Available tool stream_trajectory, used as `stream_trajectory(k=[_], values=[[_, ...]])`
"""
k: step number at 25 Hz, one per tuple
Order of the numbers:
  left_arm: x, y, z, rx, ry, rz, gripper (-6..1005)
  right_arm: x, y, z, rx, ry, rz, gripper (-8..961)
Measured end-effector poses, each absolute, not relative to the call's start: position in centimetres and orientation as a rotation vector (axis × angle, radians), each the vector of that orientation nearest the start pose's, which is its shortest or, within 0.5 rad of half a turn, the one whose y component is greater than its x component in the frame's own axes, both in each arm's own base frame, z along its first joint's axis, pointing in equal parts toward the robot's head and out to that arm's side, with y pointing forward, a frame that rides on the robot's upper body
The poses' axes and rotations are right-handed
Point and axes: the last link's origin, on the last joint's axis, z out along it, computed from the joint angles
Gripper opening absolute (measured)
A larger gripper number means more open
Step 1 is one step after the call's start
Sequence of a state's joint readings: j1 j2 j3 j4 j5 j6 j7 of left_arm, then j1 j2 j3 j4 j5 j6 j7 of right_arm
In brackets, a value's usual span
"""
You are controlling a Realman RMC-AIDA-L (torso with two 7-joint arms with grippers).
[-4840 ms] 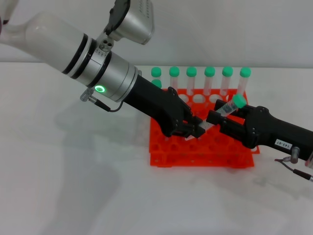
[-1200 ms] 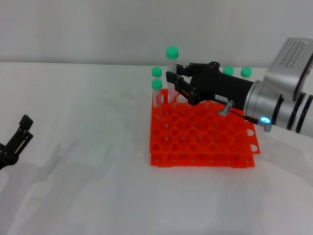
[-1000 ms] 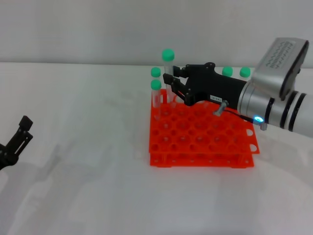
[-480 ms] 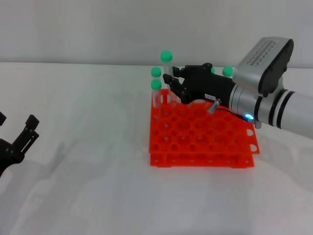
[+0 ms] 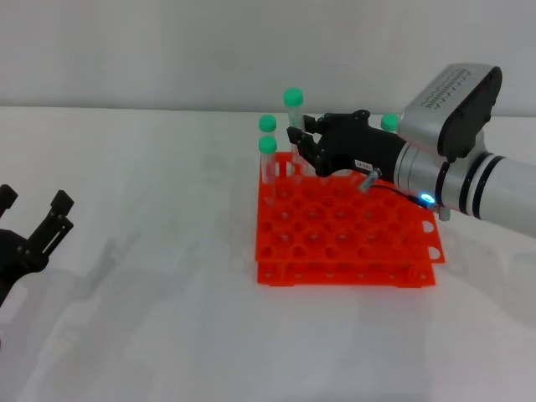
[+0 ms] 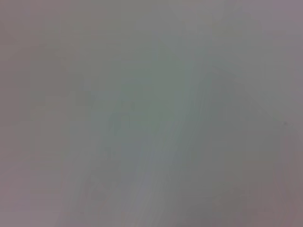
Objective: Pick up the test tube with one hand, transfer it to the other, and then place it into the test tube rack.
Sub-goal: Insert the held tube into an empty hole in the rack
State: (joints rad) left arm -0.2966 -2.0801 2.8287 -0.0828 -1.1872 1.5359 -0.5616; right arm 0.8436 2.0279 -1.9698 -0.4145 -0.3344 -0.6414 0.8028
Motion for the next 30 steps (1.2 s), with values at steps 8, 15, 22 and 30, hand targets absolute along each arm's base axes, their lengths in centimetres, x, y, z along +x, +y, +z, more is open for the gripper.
stream_trajectory(k=[8,15,22,30], values=[[-36.0,25.7,1.4,-1.643,-0.624,-0.934,892,14.7,43.3,-8.9,-2.385,0.381,0.641,201],[-35.9,26.0,1.3,-1.647,-0.626,-0.93,893,14.4,42.8,-9.5,-2.405,0.392,0.652,200],[-35.9,25.9,1.2,-1.655,-0.627,-0.929,893,14.1,42.6,-9.8,-2.422,0.383,0.652,201],[-35.9,25.7,1.2,-1.658,-0.627,-0.931,893,14.2,42.7,-9.8,-2.417,0.38,0.643,200]])
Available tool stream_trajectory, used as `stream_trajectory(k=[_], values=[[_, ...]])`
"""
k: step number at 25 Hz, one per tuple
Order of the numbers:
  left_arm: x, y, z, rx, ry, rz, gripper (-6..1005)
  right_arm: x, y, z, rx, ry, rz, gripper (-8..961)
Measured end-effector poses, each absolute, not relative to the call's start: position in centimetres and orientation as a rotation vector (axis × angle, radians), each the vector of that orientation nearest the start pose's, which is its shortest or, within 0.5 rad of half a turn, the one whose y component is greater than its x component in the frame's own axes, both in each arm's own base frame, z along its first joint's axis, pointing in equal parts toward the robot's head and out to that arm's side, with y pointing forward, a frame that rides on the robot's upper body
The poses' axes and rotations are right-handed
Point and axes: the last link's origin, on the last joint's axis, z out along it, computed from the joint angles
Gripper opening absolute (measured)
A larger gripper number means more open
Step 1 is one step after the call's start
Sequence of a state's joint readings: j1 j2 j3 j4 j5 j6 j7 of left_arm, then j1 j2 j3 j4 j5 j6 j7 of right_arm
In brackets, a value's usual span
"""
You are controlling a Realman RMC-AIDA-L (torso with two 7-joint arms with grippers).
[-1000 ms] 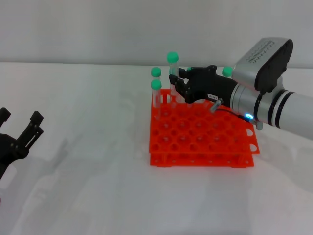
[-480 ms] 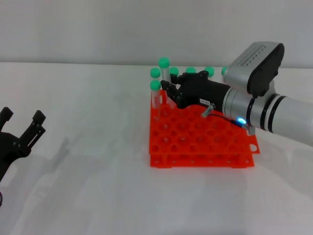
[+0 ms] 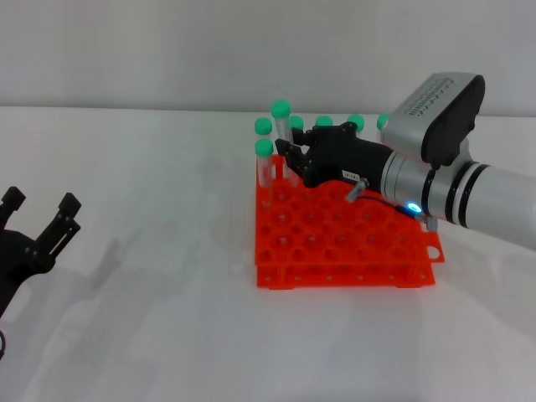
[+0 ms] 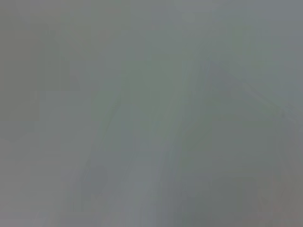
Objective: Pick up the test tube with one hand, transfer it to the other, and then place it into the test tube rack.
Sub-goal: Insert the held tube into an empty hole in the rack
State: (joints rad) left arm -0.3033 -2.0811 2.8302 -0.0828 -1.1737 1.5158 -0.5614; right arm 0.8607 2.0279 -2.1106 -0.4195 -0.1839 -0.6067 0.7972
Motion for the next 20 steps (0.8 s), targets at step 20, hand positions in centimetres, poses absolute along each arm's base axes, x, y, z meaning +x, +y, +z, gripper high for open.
stream_trajectory(k=[20], values=[[-35.72,25.94,1.21,-1.662,-0.619,-0.936,893,14.82,42.16,-9.77,-2.421,0.28,0.619,400]])
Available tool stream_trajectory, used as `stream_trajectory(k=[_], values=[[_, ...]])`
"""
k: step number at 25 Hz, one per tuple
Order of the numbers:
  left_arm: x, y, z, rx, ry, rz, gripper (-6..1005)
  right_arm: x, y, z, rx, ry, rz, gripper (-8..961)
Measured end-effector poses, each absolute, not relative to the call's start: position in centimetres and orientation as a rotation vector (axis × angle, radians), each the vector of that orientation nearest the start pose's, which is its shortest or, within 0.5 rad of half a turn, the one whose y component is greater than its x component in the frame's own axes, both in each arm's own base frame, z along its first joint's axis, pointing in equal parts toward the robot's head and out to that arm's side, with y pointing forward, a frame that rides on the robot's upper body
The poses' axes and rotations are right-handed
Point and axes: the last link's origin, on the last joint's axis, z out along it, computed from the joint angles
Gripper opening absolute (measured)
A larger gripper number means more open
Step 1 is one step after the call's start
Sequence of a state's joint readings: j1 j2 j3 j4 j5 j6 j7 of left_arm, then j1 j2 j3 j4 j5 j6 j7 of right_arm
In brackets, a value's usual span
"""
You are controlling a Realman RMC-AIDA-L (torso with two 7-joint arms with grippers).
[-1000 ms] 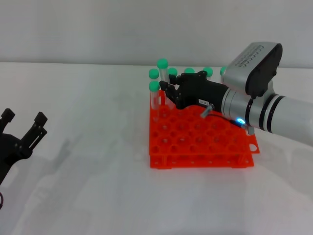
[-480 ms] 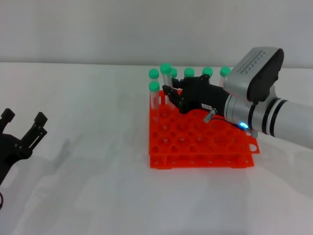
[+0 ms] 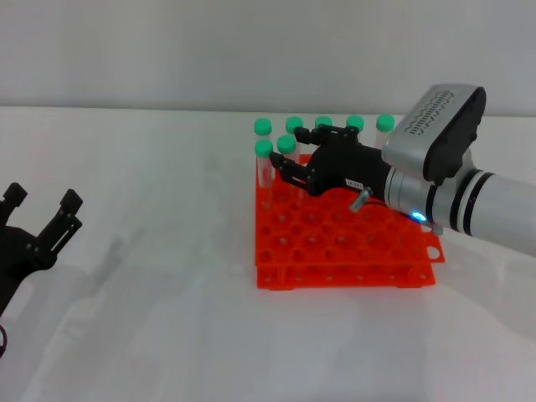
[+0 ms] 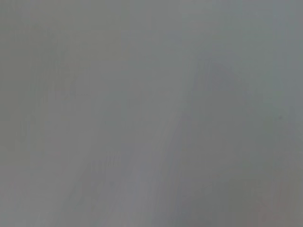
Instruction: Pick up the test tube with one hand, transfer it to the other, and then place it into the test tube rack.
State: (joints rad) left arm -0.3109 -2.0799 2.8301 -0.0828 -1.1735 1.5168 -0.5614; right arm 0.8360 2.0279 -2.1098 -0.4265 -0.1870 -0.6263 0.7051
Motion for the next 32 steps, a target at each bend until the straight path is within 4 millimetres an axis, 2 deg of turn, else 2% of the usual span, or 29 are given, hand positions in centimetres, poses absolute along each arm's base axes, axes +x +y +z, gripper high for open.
stream_trajectory(k=[5,9,10,13,16,21,23,28,32], values=[[-35.8,26.0,1.3,-1.661,-0.618,-0.934,893,14.9,41.7,-9.6,-2.424,0.27,0.657,639],[-35.9,26.1,1.7,-1.645,-0.611,-0.932,893,15.1,40.9,-8.9,-2.405,0.246,0.751,712],[-35.9,26.1,1.8,-1.639,-0.608,-0.933,893,15.5,40.3,-7.8,-2.362,0.211,0.818,730],[-36.1,26.0,2.3,-1.617,-0.6,-0.933,893,16.5,39.7,-6.0,-2.263,0.155,0.872,785],[-36.5,25.9,2.9,-1.595,-0.587,-0.921,893,18.6,39.2,-3.7,-2.134,0.135,0.881,840],[-36.6,26.1,3.5,-1.56,-0.576,-0.916,893,22.7,38.1,0.5,-1.933,0.149,0.886,840],[-36.8,26.1,3.9,-1.533,-0.572,-0.916,893,24.9,37.3,2.3,-1.842,0.158,0.871,840],[-37.2,25.9,4.8,-1.479,-0.559,-0.914,893,29.3,34.9,5.5,-1.676,0.194,0.856,840],[-37.2,25.8,4.9,-1.466,-0.558,-0.915,893,31.7,32.8,7.1,-1.578,0.205,0.851,840]])
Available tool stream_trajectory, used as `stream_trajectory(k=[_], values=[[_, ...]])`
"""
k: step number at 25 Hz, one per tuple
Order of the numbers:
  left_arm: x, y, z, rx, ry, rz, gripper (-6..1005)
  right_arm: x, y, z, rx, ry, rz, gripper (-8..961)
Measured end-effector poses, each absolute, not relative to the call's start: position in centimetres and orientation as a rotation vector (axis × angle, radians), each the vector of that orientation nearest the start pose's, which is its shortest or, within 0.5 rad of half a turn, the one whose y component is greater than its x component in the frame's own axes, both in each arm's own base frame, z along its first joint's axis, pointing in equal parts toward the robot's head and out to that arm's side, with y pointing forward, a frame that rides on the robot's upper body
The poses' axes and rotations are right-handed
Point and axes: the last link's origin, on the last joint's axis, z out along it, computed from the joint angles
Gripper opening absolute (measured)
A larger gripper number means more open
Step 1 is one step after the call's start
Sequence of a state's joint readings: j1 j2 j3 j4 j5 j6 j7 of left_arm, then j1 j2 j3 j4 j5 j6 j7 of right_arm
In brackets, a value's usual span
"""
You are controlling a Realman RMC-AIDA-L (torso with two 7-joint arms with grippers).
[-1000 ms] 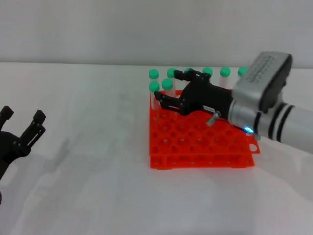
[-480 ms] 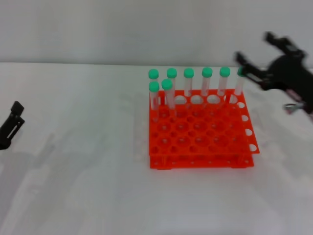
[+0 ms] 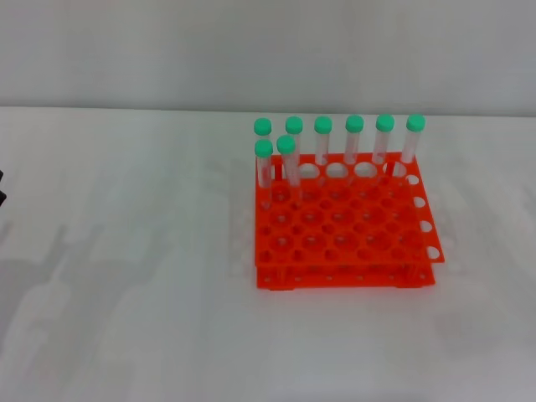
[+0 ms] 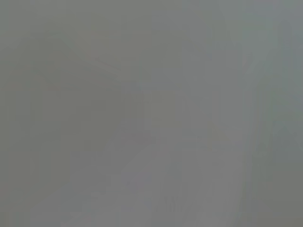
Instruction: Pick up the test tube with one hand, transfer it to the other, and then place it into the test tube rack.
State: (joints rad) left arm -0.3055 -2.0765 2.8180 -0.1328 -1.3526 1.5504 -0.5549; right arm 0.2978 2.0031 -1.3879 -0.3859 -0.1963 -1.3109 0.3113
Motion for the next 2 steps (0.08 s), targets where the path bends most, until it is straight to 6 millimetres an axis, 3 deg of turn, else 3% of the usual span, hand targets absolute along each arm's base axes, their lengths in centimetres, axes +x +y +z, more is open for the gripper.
stream_trajectory(k=[2], values=[[-37.2,25.8,4.87,-1.465,-0.56,-0.917,893,32.66,31.82,7.71,-1.533,0.212,0.852,840]])
